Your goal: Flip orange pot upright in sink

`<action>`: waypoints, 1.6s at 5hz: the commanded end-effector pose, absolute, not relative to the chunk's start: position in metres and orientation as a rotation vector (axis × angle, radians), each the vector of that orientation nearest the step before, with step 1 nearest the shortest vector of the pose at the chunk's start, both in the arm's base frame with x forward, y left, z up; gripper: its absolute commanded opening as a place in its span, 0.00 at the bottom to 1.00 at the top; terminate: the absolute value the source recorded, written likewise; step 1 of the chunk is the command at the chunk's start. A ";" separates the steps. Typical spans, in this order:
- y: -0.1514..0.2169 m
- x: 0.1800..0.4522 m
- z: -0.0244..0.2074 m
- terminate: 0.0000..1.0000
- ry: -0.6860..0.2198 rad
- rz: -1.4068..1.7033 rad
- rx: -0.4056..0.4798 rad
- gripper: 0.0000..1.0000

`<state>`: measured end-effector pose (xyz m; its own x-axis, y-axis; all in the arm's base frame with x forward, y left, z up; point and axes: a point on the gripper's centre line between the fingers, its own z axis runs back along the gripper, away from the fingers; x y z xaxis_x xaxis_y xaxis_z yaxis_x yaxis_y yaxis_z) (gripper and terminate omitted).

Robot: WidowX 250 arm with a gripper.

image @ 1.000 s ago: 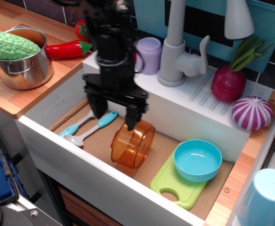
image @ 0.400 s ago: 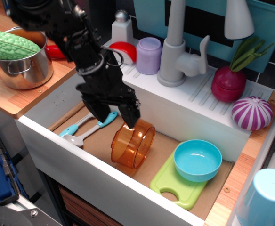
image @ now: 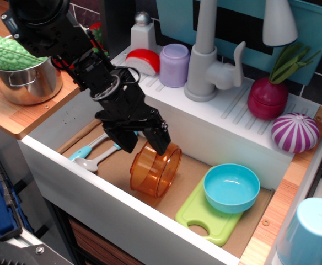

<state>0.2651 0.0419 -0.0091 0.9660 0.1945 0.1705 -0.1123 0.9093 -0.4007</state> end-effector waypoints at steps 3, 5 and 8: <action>0.007 0.280 -0.004 0.00 -0.261 0.205 -0.430 0.00; 0.013 0.278 0.012 0.00 -0.101 0.030 -0.025 0.00; 0.014 0.274 0.006 0.00 -0.134 0.005 0.048 1.00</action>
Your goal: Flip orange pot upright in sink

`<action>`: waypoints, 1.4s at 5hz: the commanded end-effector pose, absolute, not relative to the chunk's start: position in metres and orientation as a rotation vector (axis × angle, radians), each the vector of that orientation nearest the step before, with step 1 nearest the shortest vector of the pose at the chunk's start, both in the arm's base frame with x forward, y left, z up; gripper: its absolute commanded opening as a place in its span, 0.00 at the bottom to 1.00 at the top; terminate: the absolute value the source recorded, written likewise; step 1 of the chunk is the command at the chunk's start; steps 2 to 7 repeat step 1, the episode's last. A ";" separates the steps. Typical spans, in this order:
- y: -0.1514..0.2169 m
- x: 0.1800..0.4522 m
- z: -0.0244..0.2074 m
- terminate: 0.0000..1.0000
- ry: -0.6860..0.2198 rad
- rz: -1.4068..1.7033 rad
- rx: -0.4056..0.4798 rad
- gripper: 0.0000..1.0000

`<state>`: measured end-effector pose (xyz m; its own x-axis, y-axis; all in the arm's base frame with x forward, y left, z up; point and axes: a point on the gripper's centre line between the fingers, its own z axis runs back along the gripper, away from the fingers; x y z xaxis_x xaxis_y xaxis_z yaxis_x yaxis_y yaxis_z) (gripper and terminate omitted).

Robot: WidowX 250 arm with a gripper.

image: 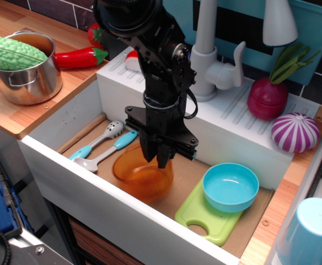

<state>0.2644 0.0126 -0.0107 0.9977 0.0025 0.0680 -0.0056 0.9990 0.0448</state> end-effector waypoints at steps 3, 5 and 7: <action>0.014 0.274 0.006 1.00 -0.134 0.005 0.048 1.00; 0.014 0.274 0.006 1.00 -0.134 0.005 0.048 1.00; 0.014 0.274 0.006 1.00 -0.134 0.005 0.048 1.00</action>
